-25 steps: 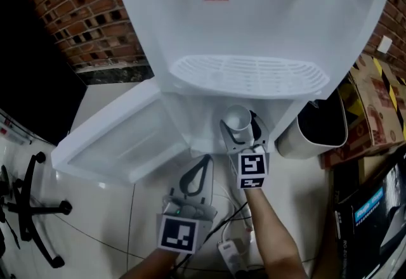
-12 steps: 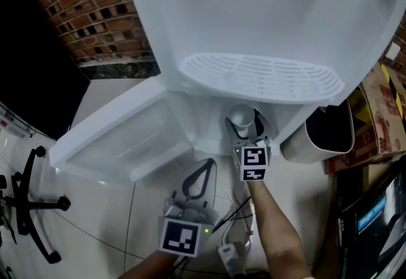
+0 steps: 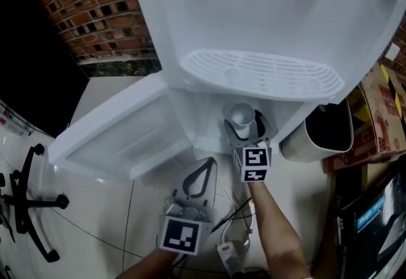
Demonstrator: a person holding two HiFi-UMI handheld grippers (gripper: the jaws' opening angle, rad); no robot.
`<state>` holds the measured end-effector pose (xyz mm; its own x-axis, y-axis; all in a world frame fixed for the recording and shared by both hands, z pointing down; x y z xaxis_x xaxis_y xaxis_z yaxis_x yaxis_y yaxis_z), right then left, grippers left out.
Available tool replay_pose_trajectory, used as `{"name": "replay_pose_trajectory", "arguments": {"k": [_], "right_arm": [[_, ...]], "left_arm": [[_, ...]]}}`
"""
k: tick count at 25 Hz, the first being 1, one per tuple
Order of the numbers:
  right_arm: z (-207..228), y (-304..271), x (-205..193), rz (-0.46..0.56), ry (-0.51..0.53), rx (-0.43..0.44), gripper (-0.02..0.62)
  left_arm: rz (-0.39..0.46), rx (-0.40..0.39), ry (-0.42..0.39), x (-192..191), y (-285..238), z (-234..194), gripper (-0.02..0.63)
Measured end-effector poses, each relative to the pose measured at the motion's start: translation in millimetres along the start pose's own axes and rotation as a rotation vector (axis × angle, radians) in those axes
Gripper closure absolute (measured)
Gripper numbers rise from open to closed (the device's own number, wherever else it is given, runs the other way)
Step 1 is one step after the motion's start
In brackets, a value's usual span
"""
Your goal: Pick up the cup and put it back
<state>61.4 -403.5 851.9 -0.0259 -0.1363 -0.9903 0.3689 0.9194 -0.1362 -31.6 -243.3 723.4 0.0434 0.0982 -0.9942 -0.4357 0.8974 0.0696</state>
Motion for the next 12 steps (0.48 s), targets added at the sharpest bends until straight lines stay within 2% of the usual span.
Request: {"name": "replay_pose_trajectory", "arguments": {"k": [5, 8, 12], "right_arm": [[-5, 24, 12, 0.024, -0.010, -0.022, 0.187], [-11, 53, 28, 0.046, -0.051, -0.038, 0.189], [-32, 93, 58, 0.093, -0.064, -0.032, 0.321]], "left_arm": [[-0.005, -0.005, 0.003, 0, -3, 2, 0.609], [0.000, 0.001, 0.004, 1, -6, 1, 0.609], [0.010, 0.001, 0.003, 4, -11, 4, 0.609]]}}
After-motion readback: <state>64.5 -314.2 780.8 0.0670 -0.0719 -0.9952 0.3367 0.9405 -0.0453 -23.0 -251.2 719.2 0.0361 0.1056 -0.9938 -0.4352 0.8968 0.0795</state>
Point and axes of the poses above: the fingertips, and each gripper's own axes: y backward along the fingers, z to its right, x out of its top, the point moved 3 cm from there along y, backward along the fingers, and after that the axes turned 4 degrees about -y, right-handed, at the moved point
